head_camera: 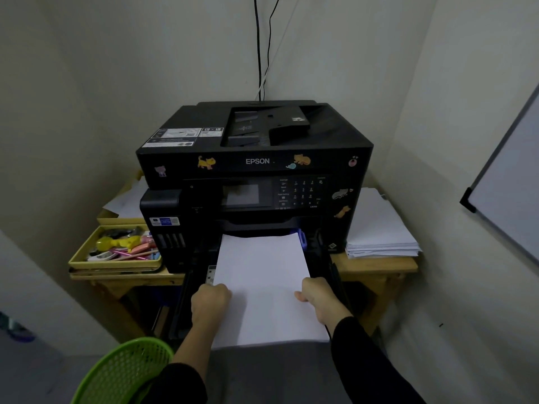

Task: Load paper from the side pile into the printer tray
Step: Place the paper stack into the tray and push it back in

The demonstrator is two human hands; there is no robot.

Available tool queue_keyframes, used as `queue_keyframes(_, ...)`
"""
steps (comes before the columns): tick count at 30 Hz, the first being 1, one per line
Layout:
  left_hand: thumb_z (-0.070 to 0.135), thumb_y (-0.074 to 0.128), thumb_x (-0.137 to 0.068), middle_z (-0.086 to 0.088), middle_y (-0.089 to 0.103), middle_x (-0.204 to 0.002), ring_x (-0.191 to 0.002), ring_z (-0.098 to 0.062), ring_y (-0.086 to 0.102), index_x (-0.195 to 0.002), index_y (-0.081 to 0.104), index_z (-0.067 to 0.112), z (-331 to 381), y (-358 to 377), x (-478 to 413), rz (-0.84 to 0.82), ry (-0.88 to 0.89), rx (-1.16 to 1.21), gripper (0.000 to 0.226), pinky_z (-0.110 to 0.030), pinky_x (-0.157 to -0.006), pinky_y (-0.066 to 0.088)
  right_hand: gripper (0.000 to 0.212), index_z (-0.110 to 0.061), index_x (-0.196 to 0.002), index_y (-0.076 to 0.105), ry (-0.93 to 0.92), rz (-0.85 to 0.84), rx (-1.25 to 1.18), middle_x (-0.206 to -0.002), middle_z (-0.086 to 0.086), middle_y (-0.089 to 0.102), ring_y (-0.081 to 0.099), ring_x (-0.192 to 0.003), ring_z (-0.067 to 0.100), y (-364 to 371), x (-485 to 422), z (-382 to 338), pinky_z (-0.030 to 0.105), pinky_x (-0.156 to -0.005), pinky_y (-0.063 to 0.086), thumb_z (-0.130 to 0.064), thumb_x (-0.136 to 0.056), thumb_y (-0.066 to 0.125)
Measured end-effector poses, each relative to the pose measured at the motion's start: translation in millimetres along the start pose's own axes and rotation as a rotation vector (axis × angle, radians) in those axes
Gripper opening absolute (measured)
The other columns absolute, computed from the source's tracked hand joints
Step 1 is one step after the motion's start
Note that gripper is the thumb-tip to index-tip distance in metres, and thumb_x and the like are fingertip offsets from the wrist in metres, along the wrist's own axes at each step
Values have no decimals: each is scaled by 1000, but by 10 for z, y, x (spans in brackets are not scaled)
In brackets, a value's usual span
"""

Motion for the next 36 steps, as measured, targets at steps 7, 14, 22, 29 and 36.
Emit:
queue_keyframes(7,19,57,-86,-10,52,-73,-58,-20,47,-89,58,-4,-20,-4,-130,18,-58,72,23,-22,-48,33,26,8,-113,55,-19,-34,-28,-91,12,61,53,-72,22,76,-84,-27,28,-69,36,1,-88,48)
queue_keyframes(14,16,57,-85,-14,55,-80,-60,-23,48,-84,57,-3,29,36,-248,-30,-62,124,19,-24,-51,34,32,10,-120,51,18,-32,-34,-93,12,58,51,-92,29,104,-232,-34,35,-84,41,0,-90,51)
queue_keyframes(22,17,57,-91,-10,48,-69,-62,-25,49,-89,56,-5,204,108,-406,-95,-43,115,22,-31,-58,39,34,10,-121,51,21,10,-35,-114,20,57,53,-108,33,124,-413,-210,36,-87,41,-1,-89,54)
queue_keyframes(29,14,58,-91,-10,45,-66,-58,-21,44,-72,54,-4,395,146,-549,-132,-18,137,26,-30,-55,37,12,10,-99,53,-35,37,-55,-84,11,56,59,-85,32,168,-510,-397,30,-69,39,2,-90,51)
queue_keyframes(36,17,51,-91,-8,52,-77,-63,-20,49,-77,53,1,438,193,-608,-144,47,-101,21,-22,-57,35,30,-8,-59,34,-126,80,113,-57,3,38,34,-47,16,214,-537,-510,22,-44,25,-1,-83,51)
Point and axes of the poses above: each hand's wrist, its own x-axis away from the middle knuckle, its own y-axis out of the palm, z = x × y, the point moved 8 cm from there along -x, towards the middle knuckle
